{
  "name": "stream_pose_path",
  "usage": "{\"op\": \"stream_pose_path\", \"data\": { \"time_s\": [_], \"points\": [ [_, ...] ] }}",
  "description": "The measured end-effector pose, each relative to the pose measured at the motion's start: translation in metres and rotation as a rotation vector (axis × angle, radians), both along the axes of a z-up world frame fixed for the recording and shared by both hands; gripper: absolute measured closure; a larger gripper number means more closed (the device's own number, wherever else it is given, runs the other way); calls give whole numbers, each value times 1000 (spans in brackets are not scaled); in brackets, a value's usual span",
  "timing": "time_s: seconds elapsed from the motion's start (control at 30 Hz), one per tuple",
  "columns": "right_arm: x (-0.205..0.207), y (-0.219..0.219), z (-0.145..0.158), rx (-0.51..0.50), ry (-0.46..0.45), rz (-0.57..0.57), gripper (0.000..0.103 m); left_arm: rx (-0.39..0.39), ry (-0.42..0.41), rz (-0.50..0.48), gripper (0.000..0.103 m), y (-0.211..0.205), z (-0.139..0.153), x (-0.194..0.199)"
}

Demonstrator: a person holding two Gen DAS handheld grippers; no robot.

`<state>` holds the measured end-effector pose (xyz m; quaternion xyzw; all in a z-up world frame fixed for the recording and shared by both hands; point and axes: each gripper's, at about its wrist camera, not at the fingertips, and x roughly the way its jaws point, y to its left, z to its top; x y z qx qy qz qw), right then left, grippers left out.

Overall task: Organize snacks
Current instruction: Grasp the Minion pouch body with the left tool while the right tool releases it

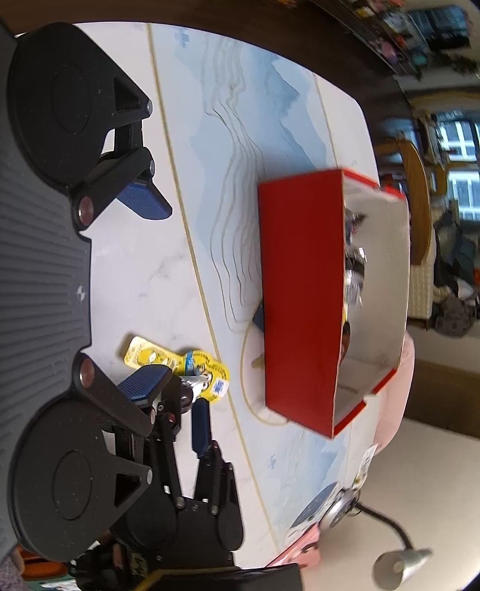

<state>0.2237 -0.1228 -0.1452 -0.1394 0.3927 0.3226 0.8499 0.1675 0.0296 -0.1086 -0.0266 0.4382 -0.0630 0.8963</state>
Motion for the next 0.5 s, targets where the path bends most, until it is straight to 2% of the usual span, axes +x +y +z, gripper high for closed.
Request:
{"op": "stream_pose_path", "data": {
  "time_s": [0.2, 0.33, 0.5],
  "points": [
    [7, -41, 13, 45, 12, -101, 70, 43, 3, -142, 17, -35, -5, 25],
    [12, -68, 15, 64, 24, -170, 70, 86, 49, -245, 17, -68, -18, 52],
    [18, -90, 11, 90, 42, -239, 70, 134, 117, -292, 18, -94, -42, 80]
  ]
}}
